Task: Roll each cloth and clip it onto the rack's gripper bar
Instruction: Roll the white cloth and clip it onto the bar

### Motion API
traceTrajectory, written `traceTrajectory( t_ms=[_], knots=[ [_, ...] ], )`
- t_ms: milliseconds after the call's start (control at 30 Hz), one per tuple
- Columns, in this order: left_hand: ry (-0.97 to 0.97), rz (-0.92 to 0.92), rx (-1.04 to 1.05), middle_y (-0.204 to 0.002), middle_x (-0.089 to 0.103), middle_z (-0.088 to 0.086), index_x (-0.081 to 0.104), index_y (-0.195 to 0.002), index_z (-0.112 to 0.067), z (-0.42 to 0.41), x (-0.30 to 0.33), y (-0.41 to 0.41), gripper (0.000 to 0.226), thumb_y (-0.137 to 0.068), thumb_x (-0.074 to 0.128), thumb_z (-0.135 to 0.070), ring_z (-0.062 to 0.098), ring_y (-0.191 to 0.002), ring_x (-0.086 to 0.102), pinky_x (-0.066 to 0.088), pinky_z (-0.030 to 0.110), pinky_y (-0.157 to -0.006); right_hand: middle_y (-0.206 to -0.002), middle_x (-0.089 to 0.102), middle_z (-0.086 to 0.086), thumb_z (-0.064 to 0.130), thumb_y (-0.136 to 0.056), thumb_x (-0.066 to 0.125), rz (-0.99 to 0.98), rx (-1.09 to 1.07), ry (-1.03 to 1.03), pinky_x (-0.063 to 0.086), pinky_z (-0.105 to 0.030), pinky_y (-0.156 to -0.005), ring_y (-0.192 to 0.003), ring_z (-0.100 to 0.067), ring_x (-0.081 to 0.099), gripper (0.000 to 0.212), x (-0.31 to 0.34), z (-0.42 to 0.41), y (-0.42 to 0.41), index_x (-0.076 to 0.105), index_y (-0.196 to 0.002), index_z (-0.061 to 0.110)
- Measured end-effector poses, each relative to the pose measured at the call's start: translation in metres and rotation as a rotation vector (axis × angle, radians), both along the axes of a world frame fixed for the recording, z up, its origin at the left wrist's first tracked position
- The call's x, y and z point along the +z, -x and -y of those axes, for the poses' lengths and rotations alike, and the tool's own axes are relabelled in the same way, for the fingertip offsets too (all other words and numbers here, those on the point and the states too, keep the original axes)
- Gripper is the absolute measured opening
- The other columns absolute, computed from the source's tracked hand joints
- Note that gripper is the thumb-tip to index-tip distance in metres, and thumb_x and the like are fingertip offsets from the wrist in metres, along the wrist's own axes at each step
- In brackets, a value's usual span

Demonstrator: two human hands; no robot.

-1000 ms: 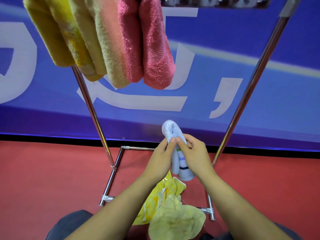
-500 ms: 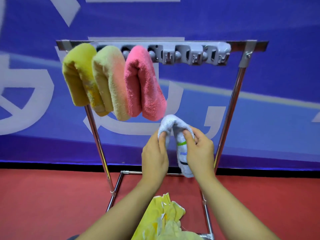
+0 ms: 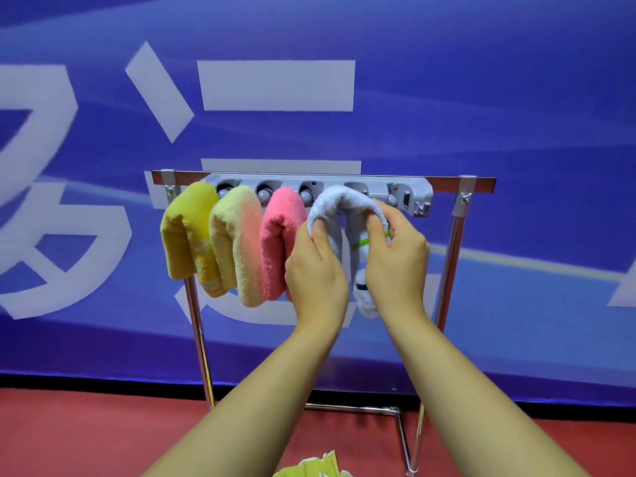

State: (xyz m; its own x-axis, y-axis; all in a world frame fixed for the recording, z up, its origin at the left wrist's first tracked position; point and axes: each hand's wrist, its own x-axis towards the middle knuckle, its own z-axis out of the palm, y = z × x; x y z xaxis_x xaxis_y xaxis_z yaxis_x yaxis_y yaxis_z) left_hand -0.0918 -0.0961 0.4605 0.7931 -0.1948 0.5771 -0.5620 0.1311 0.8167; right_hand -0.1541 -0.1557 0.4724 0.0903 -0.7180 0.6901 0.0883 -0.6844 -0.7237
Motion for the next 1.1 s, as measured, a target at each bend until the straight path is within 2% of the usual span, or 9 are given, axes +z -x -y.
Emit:
traceTrajectory(
  t_ms=[133,267,467,600,733,867,900,1000,1100],
  knots=[
    [-0.002,-0.034,0.019,-0.087,0.067,0.004,0.063,-0.102,-0.015,0.005,0.020,-0.009,0.041,-0.110,0.031,-0.038,0.033,-0.086,0.062,0.041,0.041,-0.069,-0.093,0.075,0.008,0.028,-0.103,0.051,-0.057,-0.041,0.017,0.054,-0.038,-0.076,-0.085,-0.016,0.066,0.028,0.015,0.008,-0.009,0.070,-0.124,0.029],
    [-0.060,-0.044,0.030,-0.075,0.059,-0.003,0.058,-0.092,-0.015,0.015,0.030,-0.020,0.039,-0.110,0.030,-0.036,0.030,-0.077,0.058,0.034,0.038,-0.066,-0.095,0.074,0.005,0.032,-0.104,0.047,-0.117,-0.067,0.030,0.055,-0.039,-0.077,-0.090,-0.021,0.066,0.029,0.023,0.019,-0.020,0.069,-0.124,0.033],
    [-0.136,-0.099,-0.039,-0.097,0.066,0.003,0.062,-0.110,-0.017,0.028,0.011,-0.033,0.041,-0.109,0.028,-0.039,0.029,-0.094,0.062,0.042,0.039,-0.077,-0.089,0.073,0.005,0.030,-0.104,0.048,-0.207,-0.022,-0.013,0.053,-0.040,-0.073,-0.087,-0.022,0.064,0.026,-0.003,0.034,-0.031,0.069,-0.118,0.030],
    [0.045,-0.162,-0.437,-0.120,0.068,0.003,0.059,-0.128,-0.015,0.037,-0.013,-0.047,0.048,-0.100,0.034,-0.045,0.022,-0.117,0.063,0.048,0.041,-0.099,-0.099,0.075,0.009,0.028,-0.103,0.051,-0.201,0.043,-0.034,0.053,-0.032,-0.077,-0.091,-0.016,0.067,0.026,-0.020,0.037,-0.033,0.067,-0.123,0.032],
    [0.074,-0.348,-0.783,-0.138,0.064,0.005,0.056,-0.141,-0.016,0.043,-0.033,-0.055,0.058,-0.096,0.042,-0.050,0.018,-0.134,0.056,0.038,0.040,-0.118,-0.118,0.073,0.007,0.031,-0.104,0.049,-0.287,0.184,-0.045,0.051,-0.024,-0.085,-0.107,-0.012,0.066,0.034,-0.030,0.034,-0.031,0.058,-0.137,0.037],
    [-0.061,-0.223,-0.747,-0.146,0.059,-0.006,0.055,-0.142,-0.033,0.040,-0.055,-0.055,0.050,-0.105,0.030,-0.055,0.009,-0.141,0.048,0.031,0.043,-0.123,-0.141,0.060,0.010,0.044,-0.106,0.042,-0.406,0.299,-0.040,0.045,-0.023,-0.096,-0.125,-0.008,0.057,0.047,-0.046,0.033,-0.026,0.035,-0.153,0.043],
    [-0.086,-0.193,-0.727,-0.146,0.058,-0.008,0.053,-0.144,-0.034,0.038,-0.060,-0.055,0.049,-0.107,0.028,-0.054,0.005,-0.140,0.048,0.033,0.039,-0.122,-0.144,0.057,0.012,0.046,-0.106,0.041,-0.419,0.313,-0.039,0.045,-0.023,-0.097,-0.127,-0.006,0.055,0.048,-0.051,0.034,-0.024,0.033,-0.153,0.044],
    [-0.140,-0.108,-0.670,-0.151,0.045,-0.019,0.040,-0.151,-0.029,0.023,-0.075,-0.051,0.043,-0.113,0.021,-0.035,-0.012,-0.141,0.037,0.027,0.015,-0.117,-0.148,0.052,0.018,0.050,-0.105,0.040,-0.407,0.307,-0.042,0.046,-0.032,-0.108,-0.132,-0.001,0.051,0.049,-0.073,0.038,-0.014,0.033,-0.154,0.044],
    [-0.279,-0.018,-0.612,-0.165,0.025,-0.015,0.024,-0.161,-0.021,0.011,-0.114,-0.054,0.056,-0.110,0.022,-0.044,-0.010,-0.150,0.016,0.012,0.015,-0.122,-0.156,0.043,0.018,0.052,-0.104,0.039,-0.494,0.255,-0.037,0.037,-0.034,-0.117,-0.141,-0.002,0.042,0.055,-0.114,0.043,-0.003,0.030,-0.156,0.037]
  ],
)
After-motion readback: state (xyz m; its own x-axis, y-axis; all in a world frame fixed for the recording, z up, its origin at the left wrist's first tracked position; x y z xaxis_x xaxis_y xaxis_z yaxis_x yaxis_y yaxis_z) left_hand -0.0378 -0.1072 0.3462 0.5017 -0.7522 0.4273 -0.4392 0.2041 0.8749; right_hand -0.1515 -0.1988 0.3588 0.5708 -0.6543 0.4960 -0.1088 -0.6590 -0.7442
